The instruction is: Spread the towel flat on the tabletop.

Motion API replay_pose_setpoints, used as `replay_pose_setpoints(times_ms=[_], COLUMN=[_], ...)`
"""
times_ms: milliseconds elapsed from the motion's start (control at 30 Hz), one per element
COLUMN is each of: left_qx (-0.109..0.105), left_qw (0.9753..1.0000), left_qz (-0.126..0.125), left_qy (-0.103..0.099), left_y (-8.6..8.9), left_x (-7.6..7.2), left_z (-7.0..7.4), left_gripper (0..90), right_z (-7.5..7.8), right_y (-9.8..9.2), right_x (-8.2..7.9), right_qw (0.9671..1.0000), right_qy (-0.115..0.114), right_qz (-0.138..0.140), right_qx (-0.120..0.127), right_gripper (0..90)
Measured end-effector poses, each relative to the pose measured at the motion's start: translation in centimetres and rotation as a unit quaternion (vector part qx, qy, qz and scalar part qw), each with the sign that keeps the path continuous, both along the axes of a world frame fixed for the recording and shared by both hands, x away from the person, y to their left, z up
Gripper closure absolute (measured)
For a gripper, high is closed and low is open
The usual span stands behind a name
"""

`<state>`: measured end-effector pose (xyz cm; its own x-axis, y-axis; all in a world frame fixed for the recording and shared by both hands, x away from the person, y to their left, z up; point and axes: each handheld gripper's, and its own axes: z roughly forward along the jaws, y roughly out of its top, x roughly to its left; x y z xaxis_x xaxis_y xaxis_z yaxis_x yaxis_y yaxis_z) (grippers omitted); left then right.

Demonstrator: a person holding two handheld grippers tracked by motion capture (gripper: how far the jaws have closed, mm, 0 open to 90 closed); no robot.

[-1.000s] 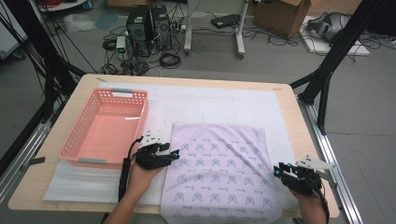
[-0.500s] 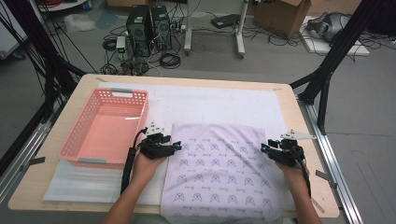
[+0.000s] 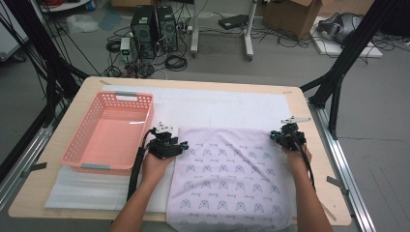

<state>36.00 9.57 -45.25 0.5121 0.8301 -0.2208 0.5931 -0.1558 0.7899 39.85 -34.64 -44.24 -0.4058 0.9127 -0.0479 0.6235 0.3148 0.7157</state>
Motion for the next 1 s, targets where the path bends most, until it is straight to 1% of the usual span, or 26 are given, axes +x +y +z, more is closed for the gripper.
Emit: replay_pose_setpoints(times_ms=[33, 67, 100, 133, 167, 200, 233, 267, 300, 333, 367, 400, 433, 467, 500, 533, 567, 600, 667, 700, 767, 800, 867, 900, 967, 1000], left_qx=[0.001, 0.000, 0.000, -0.001, 0.002, 0.003, -0.003, -0.008, -0.008, 0.002, 0.005, 0.015, 0.032, 0.050, 0.046, 0.037, 0.040, 0.049, 0.070, 0.066, 0.047, 0.048, 0.026, 0.016, -0.016, -0.028], left_qw=[1.0000, 1.0000, 0.9999, 0.9999, 0.9999, 0.9999, 0.9999, 0.9997, 0.9997, 0.9997, 0.9996, 0.9994, 0.9988, 0.9978, 0.9979, 0.9982, 0.9981, 0.9976, 0.9954, 0.9948, 0.9956, 0.9960, 0.9976, 0.9981, 0.9988, 0.9985], left_qz=[0.003, 0.008, 0.015, 0.017, 0.017, 0.016, 0.017, 0.022, 0.024, 0.022, 0.027, 0.031, 0.036, 0.042, 0.045, 0.046, 0.046, 0.049, 0.063, 0.075, 0.080, 0.071, 0.055, 0.048, 0.029, 0.023], left_qy=[0.000, -0.001, -0.002, -0.001, -0.001, -0.003, -0.001, -0.003, 0.000, 0.003, 0.000, -0.001, -0.005, -0.013, -0.012, -0.005, -0.003, -0.008, -0.019, -0.020, -0.015, -0.024, -0.033, -0.036, -0.037, -0.041], left_y=[0.0, 0.0, 0.0, 0.1, 0.0, 0.0, -0.1, -0.2, -0.2, -0.3, -0.4, -0.7, -0.8, -0.9, -0.8, -0.7, -0.8, -0.9, -1.1, -0.7, -0.3, -0.3, -0.3, -0.4, -0.4, -0.5], left_x=[0.0, 0.0, 0.1, 0.2, 0.4, 0.6, 0.8, 0.9, 1.2, 1.4, 1.6, 1.7, 1.7, 1.8, 1.9, 2.0, 2.1, 2.2, 2.4, 2.6, 2.7, 2.7, 2.4, 2.3, 2.0, 1.8], left_z=[0.0, 0.0, 0.0, 0.0, 0.1, 0.1, 0.1, 0.1, 0.0, 0.0, 0.1, 0.1, 0.1, 0.1, 0.1, 0.1, 0.2, 0.2, 0.4, 0.3, 0.3, 0.3, 0.6, 0.9, 1.3, 1.5], left_gripper=[51.1, 50.2, 48.5, 47.3, 47.0, 46.7, 46.8, 46.9, 47.6, 49.2, 52.0, 56.8, 63.3, 72.9, 80.6, 85.5, 87.6, 88.1, 88.3, 88.3, 87.5, 84.9, 68.9, 62.8, 54.4, 49.1], right_z=[0.0, -0.1, -0.2, -0.2, -0.2, -0.1, 0.1, 0.3, 0.5, 0.8, 0.9, 1.1, 1.3, 1.4, 1.5, 1.5, 1.5, 1.5, 1.4, 1.3, 1.3, 1.3, 1.3, 1.4, 1.4, 1.5], right_y=[0.0, -0.1, -0.4, -0.3, -0.2, -0.2, -0.1, 0.0, 0.0, 0.1, 0.1, 0.1, 0.1, 0.0, 0.0, -0.1, -0.1, -0.2, -0.3, -0.4, -0.6, -0.8, -1.0, -1.2, -1.4, -1.6], right_x=[0.1, 0.2, 0.2, 0.1, 0.0, -0.1, -0.3, -0.5, -0.8, -1.1, -1.4, -1.7, -2.1, -2.4, -2.7, -3.0, -3.3, -3.6, -4.1, -4.3, -4.7, -4.8, -5.2, -5.4, -5.9, -6.2], right_qw=[0.9996, 0.9993, 0.9993, 0.9992, 0.9991, 0.9990, 0.9992, 0.9993, 0.9994, 0.9995, 0.9995, 0.9995, 0.9994, 0.9993, 0.9992, 0.9992, 0.9991, 0.9991, 0.9990, 0.9989, 0.9989, 0.9989, 0.9987, 0.9986, 0.9982, 0.9978], right_qy=[-0.012, -0.015, -0.015, -0.018, -0.020, -0.026, -0.022, -0.023, -0.026, -0.027, -0.028, -0.029, -0.029, -0.030, -0.031, -0.032, -0.031, -0.032, -0.032, -0.033, -0.032, -0.032, -0.032, -0.031, -0.033, -0.033], right_qz=[-0.014, -0.027, -0.033, -0.037, -0.036, -0.034, -0.033, -0.026, -0.019, -0.011, -0.004, 0.001, 0.004, 0.005, 0.009, 0.012, 0.015, 0.017, 0.018, 0.018, 0.016, 0.017, 0.013, 0.013, 0.011, 0.009], right_qx=[-0.024, -0.023, -0.008, -0.003, -0.007, -0.005, 0.006, 0.009, 0.011, 0.010, 0.012, 0.014, 0.018, 0.021, 0.022, 0.021, 0.023, 0.023, 0.027, 0.027, 0.028, 0.030, 0.038, 0.041, 0.050, 0.057], right_gripper=[88.3, 88.2, 88.1, 86.9, 82.2, 74.9, 72.6, 72.4, 71.7, 71.0, 70.3, 69.1, 68.2, 68.0, 67.7, 67.2, 67.1, 67.1, 67.1, 67.1, 67.1, 67.1, 66.5, 65.4, 62.3, 60.3])
